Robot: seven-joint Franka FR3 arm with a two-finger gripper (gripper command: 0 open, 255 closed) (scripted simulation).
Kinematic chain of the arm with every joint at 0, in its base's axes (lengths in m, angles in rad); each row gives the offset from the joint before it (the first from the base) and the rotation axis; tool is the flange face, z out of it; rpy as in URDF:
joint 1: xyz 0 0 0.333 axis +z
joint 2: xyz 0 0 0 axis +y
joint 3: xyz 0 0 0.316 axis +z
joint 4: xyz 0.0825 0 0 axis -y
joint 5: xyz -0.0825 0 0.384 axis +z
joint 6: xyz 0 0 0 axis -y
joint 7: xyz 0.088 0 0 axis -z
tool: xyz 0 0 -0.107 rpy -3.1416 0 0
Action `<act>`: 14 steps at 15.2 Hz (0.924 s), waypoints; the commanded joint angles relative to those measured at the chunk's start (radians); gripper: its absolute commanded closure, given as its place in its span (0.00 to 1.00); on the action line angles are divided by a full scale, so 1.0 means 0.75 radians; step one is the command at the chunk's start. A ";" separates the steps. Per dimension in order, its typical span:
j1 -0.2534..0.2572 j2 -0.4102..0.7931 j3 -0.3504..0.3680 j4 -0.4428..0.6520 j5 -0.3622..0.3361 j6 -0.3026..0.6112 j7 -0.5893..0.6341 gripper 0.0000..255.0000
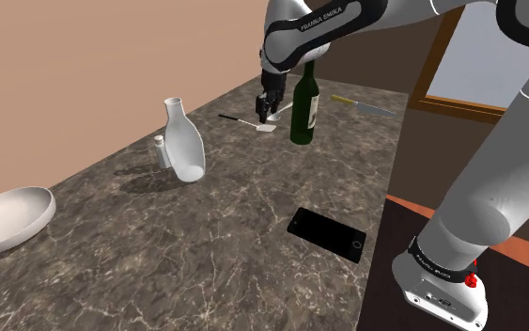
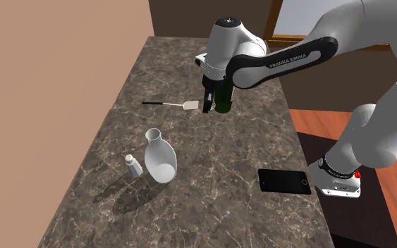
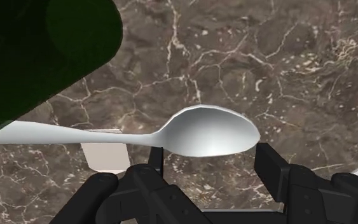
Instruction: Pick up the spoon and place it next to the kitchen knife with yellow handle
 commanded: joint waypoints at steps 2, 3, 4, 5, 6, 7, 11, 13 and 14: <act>-0.049 0.015 -0.050 0.018 0.018 -0.004 -0.111 1.00; -0.065 0.023 -0.065 0.028 0.024 -0.006 -0.145 1.00; -0.080 0.032 -0.080 0.040 0.029 -0.009 -0.178 1.00; -0.096 0.043 -0.095 0.054 0.035 -0.013 -0.211 1.00; -0.112 0.055 -0.109 0.069 0.040 -0.016 -0.244 1.00; -0.127 0.068 -0.124 0.085 0.046 -0.021 -0.277 1.00; -0.190 0.132 -0.177 0.168 0.071 -0.043 -0.405 1.00; -0.223 0.170 -0.201 0.219 0.085 -0.058 -0.467 1.00; -0.239 0.191 -0.212 0.247 0.092 -0.067 -0.497 1.00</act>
